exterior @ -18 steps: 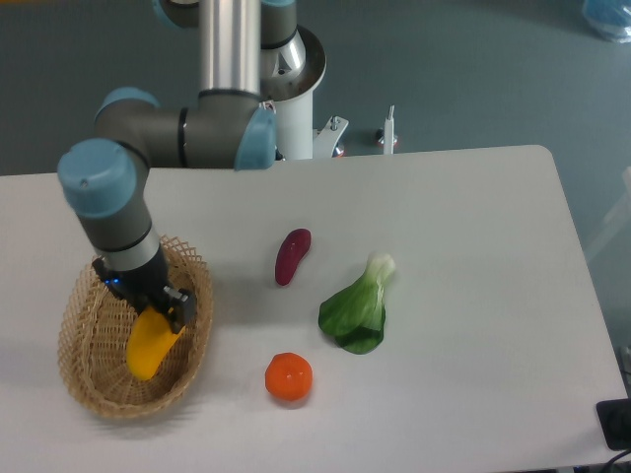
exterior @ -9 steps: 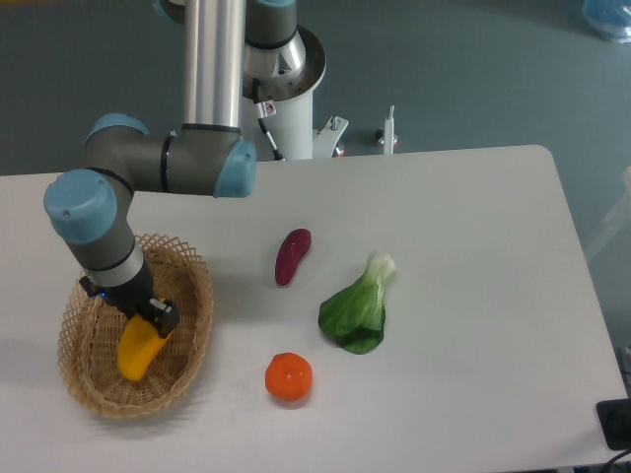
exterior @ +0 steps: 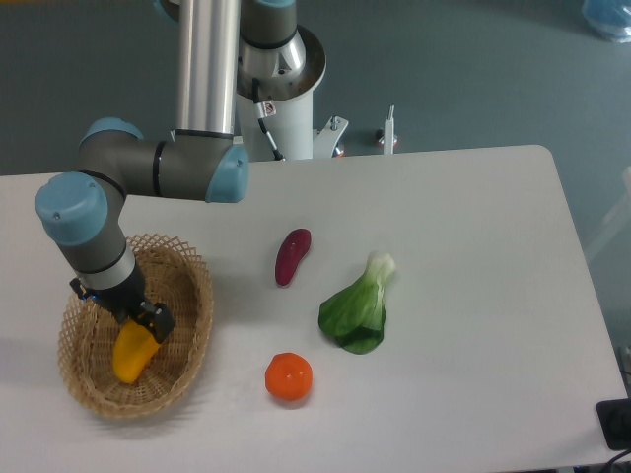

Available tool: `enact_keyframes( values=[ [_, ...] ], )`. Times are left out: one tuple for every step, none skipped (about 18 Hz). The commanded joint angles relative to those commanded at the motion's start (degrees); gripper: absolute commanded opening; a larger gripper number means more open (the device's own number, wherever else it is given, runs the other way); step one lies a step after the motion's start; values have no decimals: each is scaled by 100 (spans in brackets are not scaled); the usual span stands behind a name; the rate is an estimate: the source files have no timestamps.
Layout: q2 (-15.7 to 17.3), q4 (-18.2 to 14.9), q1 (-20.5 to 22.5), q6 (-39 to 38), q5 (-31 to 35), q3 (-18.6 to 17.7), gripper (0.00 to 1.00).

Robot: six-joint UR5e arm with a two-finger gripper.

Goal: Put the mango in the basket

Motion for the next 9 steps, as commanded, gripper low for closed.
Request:
enact_keyframes(
  values=[
    [17,-9,0,0,0,9,100],
    [44,-9,0,0,0,0,100],
    [88,-9,9,0,0,9,100],
    [114,-17,9,0,0,18,100],
    [123,-18,9,-9,0,18,100],
    [132,-18,18,-9,0,35,100],
    [141,-26,18,0,0,44,100],
    [176,-26,26,0,0,36,100],
    [185,-18,35,0,9,27,100]
  ],
)
